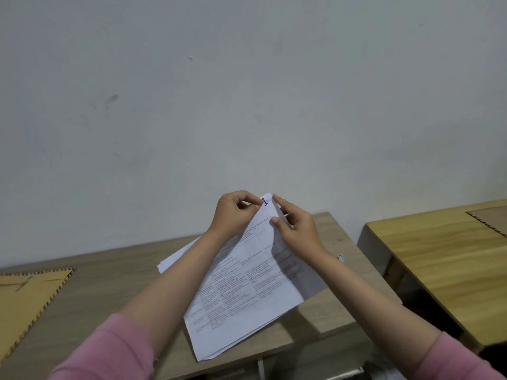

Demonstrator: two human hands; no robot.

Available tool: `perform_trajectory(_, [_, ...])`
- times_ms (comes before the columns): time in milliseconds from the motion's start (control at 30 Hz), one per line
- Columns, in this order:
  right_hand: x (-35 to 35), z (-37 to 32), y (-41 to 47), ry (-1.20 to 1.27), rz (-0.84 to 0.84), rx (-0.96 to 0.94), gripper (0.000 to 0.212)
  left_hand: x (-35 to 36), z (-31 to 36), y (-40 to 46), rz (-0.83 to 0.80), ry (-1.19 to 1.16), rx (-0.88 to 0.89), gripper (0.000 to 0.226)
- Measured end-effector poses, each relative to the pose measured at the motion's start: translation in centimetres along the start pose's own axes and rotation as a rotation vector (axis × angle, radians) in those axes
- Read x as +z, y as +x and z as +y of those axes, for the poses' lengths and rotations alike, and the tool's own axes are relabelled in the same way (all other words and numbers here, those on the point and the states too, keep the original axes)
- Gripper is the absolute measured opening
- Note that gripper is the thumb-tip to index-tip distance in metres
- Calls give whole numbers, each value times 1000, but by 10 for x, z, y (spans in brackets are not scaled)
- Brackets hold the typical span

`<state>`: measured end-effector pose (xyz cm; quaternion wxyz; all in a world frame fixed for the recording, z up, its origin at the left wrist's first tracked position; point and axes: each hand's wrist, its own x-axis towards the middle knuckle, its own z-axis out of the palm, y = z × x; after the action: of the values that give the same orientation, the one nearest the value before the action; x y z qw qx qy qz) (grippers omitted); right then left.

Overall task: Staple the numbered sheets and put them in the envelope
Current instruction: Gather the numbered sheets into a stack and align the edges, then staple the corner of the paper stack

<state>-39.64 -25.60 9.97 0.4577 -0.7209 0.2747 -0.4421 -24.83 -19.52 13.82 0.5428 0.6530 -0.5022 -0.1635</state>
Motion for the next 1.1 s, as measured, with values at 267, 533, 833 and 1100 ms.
perform_trajectory(267, [-8,32,-24,-14,-7,109,50,11,-30,-28,-99,27,-76,22])
perform_trajectory(533, [-16,70,-65,-87,54,221,51,55,-56,-40,-199,143,-237,20])
perform_trajectory(833, [-38,100,-81,-126,91,289,50,99,-77,-39,-265,198,-267,19])
perform_trajectory(1100, [-63,130,-65,-309,119,286,40,112,-98,-37,-254,116,-315,27])
